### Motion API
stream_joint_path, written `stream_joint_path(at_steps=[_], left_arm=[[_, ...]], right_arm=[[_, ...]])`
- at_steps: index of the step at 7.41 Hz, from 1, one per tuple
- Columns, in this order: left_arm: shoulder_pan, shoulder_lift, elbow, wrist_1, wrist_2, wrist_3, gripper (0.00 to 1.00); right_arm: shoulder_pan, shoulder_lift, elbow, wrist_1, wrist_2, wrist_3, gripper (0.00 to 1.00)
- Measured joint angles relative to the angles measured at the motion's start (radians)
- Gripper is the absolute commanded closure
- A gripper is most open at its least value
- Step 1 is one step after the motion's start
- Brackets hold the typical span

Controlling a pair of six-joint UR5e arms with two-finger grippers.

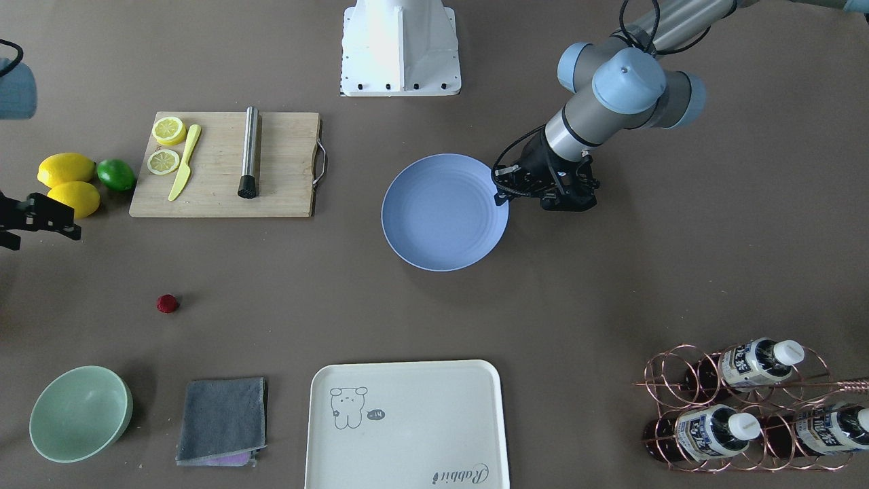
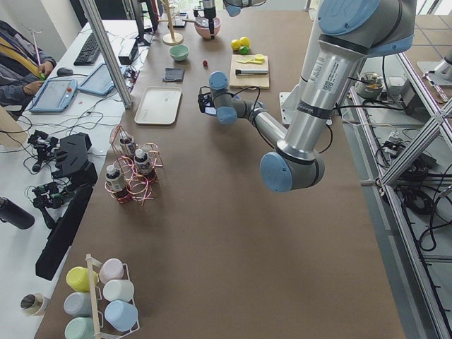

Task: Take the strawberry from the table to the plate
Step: 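Close the right gripper on the red strawberry while the left gripper holds the plate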

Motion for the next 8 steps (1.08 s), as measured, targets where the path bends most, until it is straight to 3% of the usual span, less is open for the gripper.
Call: stream_joint_path(at_steps=[3, 8], left_arm=[[0.056, -0.067, 0.057, 0.005, 0.062, -0.037, 1.00], [0.064, -0.068, 0.088, -0.003, 0.082, -0.037, 1.00]], right_arm=[[-0.077, 0.123, -0.168, 0.137, -0.055, 0.118, 0.04], [-0.148, 0.171, -0.221, 0.159, -0.123, 0.165, 0.10]])
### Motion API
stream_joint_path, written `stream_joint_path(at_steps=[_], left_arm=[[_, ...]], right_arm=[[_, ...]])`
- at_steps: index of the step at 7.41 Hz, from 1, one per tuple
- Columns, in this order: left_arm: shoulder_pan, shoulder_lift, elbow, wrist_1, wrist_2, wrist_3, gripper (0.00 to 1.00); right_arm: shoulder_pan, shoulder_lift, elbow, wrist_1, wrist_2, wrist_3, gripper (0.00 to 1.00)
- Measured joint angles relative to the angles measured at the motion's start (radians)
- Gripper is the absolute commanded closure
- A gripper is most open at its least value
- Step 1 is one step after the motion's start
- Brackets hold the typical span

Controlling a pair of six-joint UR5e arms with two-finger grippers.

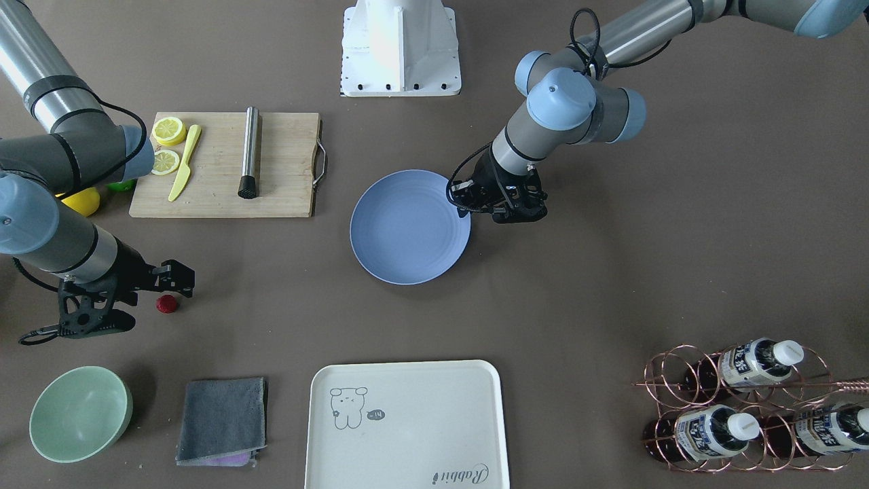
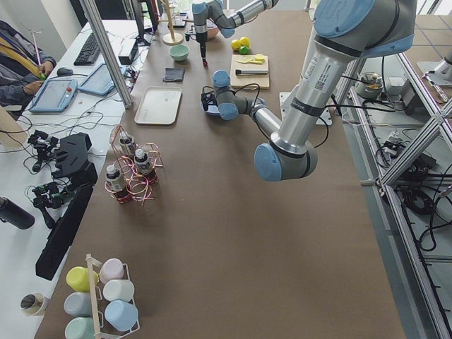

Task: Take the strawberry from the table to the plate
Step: 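Close the right gripper on the red strawberry while the left gripper holds the plate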

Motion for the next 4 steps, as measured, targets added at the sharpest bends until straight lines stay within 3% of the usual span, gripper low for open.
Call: stream_joint_path(at_steps=[2, 3, 4], left_arm=[[-0.001, 0.002, -0.001, 0.001, 0.000, -0.003, 1.00], [-0.002, 0.002, -0.001, 0.001, 0.000, -0.004, 1.00], [-0.002, 0.002, -0.002, 0.002, 0.000, -0.004, 0.23]], right_arm=[[-0.016, 0.004, -0.037, 0.014, -0.040, -0.007, 0.19], [-0.025, 0.006, -0.052, 0.022, -0.063, -0.009, 0.45], [-0.030, 0.008, -0.060, 0.026, -0.077, -0.009, 0.99]])
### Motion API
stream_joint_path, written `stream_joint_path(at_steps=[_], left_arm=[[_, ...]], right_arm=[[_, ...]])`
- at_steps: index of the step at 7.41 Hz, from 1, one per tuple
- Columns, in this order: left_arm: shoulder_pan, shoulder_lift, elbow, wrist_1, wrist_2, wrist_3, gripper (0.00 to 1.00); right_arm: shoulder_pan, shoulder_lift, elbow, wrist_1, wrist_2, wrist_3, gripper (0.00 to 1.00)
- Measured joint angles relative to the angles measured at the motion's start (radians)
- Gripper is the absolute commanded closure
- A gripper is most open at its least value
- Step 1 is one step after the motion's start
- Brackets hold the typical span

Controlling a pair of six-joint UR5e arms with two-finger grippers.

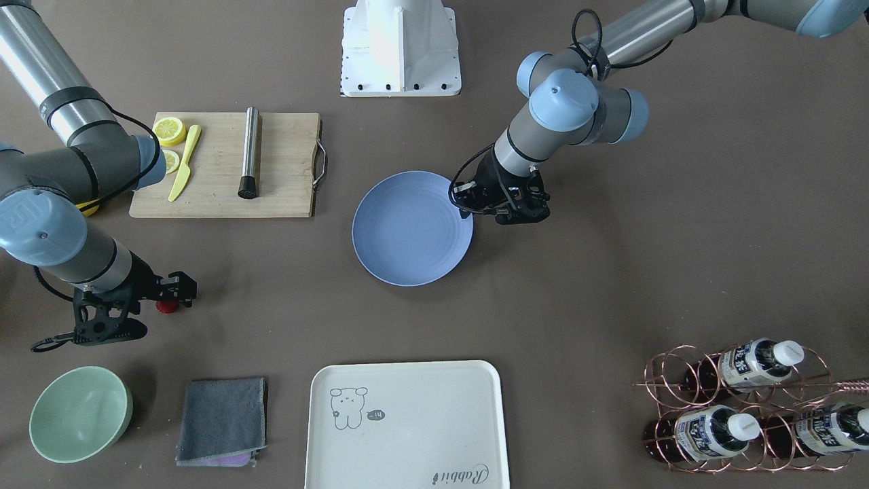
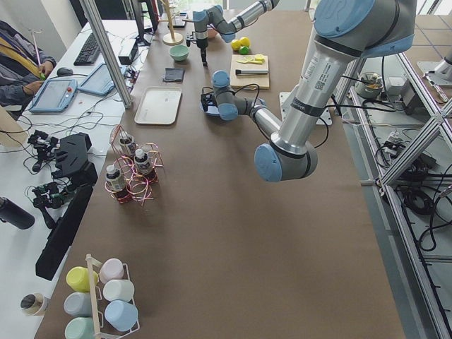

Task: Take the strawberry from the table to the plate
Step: 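Close the right gripper on the red strawberry while the left gripper holds the plate, then carry the strawberry with the right gripper over the blue plate while the left arm withdraws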

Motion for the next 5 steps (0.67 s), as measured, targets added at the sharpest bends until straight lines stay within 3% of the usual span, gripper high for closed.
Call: stream_joint_path(at_steps=[2, 5], left_arm=[[-0.001, 0.000, -0.002, 0.000, 0.000, 0.001, 0.07], [-0.012, 0.001, -0.007, 0.002, 0.000, -0.004, 0.06]], right_arm=[[-0.001, 0.001, 0.000, 0.003, -0.002, -0.002, 1.00], [-0.001, 0.019, 0.044, -0.032, 0.003, 0.007, 1.00]])
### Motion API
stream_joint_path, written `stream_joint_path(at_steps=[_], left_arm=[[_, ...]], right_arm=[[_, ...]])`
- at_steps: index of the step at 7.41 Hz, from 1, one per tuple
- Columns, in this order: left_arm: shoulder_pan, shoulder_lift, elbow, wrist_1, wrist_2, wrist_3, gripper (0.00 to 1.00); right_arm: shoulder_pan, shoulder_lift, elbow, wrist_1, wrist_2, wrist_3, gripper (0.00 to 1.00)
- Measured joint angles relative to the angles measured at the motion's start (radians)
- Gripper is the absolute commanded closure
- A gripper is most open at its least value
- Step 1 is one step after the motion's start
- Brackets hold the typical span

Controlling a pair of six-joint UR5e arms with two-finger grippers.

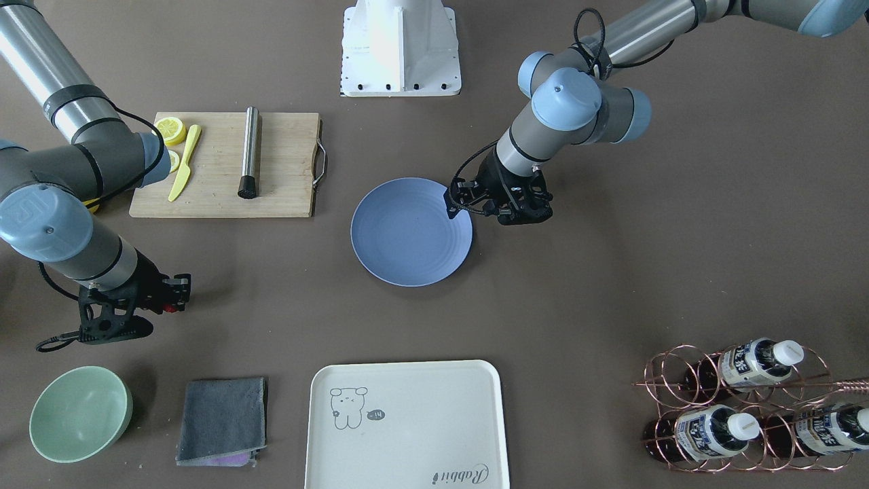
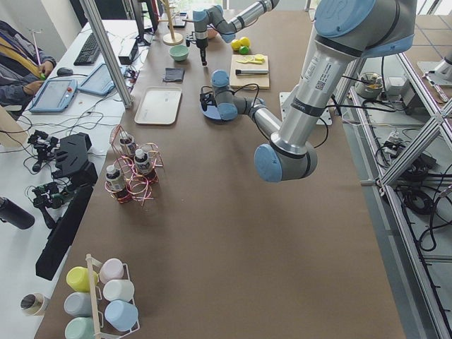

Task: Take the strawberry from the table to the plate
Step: 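Carry the strawberry with the right gripper over the blue plate while the left arm withdraws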

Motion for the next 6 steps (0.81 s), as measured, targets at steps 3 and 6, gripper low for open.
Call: stream_joint_path(at_steps=[3, 6], left_arm=[[-0.073, 0.051, -0.018, 0.001, -0.022, 0.025, 0.03], [-0.251, 0.155, -0.018, 0.008, -0.149, 0.269, 0.03]], right_arm=[[-0.075, 0.147, 0.126, -0.214, -0.012, 0.173, 1.00], [-0.265, 0.284, 0.136, -0.234, -0.127, 0.467, 1.00]])
